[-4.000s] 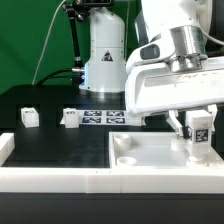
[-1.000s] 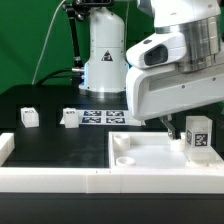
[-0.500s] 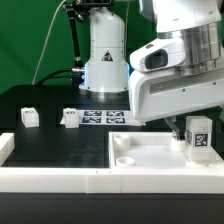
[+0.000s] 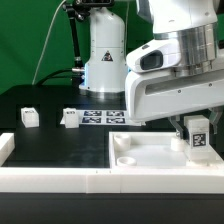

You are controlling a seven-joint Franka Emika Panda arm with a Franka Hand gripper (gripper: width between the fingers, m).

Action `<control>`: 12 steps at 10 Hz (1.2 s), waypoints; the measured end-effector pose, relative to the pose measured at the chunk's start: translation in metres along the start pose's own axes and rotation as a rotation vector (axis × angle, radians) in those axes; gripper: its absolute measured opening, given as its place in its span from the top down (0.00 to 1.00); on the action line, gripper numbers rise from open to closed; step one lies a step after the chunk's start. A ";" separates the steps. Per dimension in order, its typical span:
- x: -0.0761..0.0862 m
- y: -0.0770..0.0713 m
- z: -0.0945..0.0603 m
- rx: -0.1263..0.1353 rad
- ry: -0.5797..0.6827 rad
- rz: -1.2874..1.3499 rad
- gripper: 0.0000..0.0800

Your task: Assemble one leg

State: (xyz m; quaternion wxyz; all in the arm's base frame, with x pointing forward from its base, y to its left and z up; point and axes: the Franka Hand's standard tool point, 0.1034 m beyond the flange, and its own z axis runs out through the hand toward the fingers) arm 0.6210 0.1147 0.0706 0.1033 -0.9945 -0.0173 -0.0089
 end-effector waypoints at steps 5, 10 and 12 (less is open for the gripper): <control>0.003 -0.001 0.001 0.004 0.040 0.614 0.63; 0.000 -0.011 0.006 0.004 0.040 1.145 0.63; 0.001 -0.010 0.006 0.039 0.024 1.237 0.63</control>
Offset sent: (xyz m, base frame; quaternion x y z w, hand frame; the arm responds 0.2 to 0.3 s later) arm -0.0057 0.0040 -0.0143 -0.0288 0.0191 0.3417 0.9392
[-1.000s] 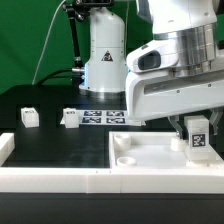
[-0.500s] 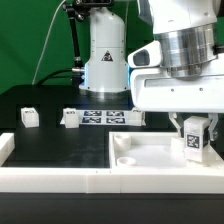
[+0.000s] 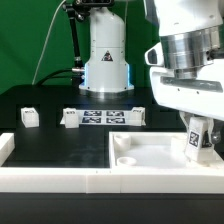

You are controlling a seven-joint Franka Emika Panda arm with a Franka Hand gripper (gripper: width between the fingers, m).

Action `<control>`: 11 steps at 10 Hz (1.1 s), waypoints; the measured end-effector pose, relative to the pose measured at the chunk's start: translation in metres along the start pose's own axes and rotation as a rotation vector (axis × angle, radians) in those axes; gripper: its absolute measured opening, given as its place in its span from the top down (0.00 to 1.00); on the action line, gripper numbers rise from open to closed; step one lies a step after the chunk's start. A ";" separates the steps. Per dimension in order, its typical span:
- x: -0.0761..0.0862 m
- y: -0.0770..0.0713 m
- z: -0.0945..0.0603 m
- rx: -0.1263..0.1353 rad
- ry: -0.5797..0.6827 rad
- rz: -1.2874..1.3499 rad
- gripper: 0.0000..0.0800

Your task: Assemble one leg

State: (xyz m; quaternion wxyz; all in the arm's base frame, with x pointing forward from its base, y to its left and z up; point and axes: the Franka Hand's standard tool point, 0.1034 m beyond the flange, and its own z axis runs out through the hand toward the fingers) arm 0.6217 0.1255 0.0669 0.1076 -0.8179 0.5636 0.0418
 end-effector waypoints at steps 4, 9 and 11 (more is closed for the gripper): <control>-0.007 0.001 0.001 -0.011 -0.014 -0.093 0.23; -0.001 0.004 0.000 -0.054 0.002 -0.752 0.19; 0.007 -0.001 -0.005 -0.068 0.019 -0.985 0.19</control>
Offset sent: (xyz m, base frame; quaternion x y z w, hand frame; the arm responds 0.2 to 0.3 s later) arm -0.0070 0.0025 0.0040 -0.0383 -0.0092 -0.0771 0.9962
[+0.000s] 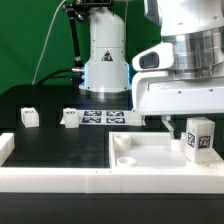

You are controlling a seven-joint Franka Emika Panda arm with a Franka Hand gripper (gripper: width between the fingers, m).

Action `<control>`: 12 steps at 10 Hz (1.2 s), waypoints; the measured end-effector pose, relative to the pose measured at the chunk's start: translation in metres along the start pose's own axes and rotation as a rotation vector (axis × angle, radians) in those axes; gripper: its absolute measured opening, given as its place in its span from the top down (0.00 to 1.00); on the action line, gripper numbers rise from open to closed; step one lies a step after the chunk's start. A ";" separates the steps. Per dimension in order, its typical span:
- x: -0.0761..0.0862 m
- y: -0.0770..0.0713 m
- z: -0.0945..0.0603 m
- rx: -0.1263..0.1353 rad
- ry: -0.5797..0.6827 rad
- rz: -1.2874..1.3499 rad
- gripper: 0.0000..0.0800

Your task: Assemble one leg

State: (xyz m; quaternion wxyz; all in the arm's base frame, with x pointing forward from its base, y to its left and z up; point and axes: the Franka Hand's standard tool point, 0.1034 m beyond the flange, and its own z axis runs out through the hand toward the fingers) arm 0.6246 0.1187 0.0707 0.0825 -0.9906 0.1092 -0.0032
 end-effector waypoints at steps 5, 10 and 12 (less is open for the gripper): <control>-0.001 -0.008 0.000 -0.049 0.012 -0.417 0.19; 0.001 -0.003 0.000 -0.055 0.013 -0.412 0.61; 0.001 -0.003 0.000 -0.053 0.013 -0.375 0.63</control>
Offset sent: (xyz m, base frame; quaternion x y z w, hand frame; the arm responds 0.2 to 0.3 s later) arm -0.0021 0.0032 0.0035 -0.0069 -0.0036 -0.2429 0.9700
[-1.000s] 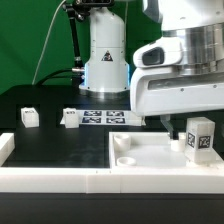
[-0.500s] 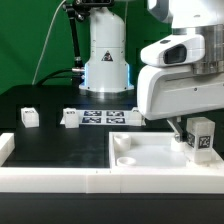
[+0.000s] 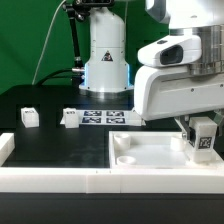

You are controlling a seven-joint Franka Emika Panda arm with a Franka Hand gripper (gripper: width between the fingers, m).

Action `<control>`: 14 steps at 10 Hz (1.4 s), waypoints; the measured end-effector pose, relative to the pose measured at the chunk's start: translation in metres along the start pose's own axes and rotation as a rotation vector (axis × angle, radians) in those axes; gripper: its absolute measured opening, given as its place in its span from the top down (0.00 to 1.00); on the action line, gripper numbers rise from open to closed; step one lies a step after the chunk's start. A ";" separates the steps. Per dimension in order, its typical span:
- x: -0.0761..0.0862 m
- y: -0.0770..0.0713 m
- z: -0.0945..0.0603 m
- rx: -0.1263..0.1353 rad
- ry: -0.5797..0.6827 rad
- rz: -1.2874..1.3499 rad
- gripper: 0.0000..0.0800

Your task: Assemble one leg

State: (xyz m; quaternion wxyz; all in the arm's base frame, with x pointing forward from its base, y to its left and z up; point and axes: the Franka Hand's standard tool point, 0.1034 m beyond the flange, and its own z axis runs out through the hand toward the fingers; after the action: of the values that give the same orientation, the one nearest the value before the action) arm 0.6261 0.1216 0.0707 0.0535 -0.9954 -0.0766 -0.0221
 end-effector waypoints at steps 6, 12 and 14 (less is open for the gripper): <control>-0.002 0.005 0.002 0.072 0.020 0.721 0.63; -0.006 -0.004 0.006 0.116 0.010 1.439 0.63; -0.006 -0.004 0.006 0.135 -0.004 1.521 0.63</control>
Offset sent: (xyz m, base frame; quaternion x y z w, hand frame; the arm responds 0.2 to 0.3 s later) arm -0.0117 0.0010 -0.0023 0.0228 0.0076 0.2516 0.9675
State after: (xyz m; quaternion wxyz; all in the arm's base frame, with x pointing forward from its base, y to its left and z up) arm 0.6200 0.1258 0.0645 0.1145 -0.7687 0.6286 0.0274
